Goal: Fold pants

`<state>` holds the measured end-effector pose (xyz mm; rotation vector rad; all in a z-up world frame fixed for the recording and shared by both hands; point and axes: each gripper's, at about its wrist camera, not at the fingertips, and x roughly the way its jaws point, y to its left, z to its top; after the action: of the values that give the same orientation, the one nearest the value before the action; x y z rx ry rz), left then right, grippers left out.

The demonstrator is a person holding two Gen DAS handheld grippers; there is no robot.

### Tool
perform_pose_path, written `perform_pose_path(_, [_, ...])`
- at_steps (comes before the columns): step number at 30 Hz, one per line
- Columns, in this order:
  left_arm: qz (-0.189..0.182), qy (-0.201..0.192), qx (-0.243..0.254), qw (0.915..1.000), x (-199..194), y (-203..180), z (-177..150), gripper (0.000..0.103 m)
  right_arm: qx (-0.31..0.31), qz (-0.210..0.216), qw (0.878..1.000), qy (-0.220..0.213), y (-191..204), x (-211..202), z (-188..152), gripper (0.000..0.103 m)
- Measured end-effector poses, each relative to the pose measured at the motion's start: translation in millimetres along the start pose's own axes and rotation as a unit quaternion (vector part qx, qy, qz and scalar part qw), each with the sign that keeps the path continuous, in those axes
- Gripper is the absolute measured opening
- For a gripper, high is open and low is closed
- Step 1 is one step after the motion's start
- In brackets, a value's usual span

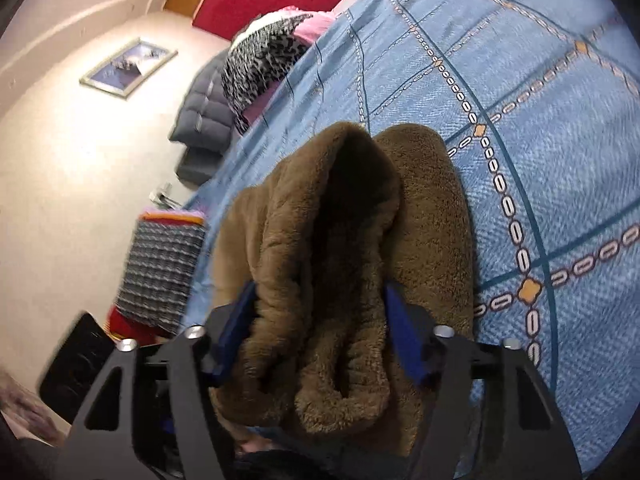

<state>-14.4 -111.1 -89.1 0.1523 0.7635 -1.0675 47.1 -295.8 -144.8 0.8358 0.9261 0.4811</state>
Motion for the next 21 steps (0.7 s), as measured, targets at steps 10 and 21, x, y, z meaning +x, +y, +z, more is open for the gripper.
perform_pose_path(10, [0.068, -0.059, -0.095, 0.9914, -56.1, 60.5, 2.6, 0.063, -0.059, -0.021, 0.997, -0.048, 28.5, -31.1, 3.0, 0.018])
perform_pose_path(21, [0.113, -0.027, -0.128, 0.9849, -65.0, 92.7, -35.7, 0.063, -0.039, -0.066, 0.996, -0.04, -10.4, -31.7, -4.1, 0.018])
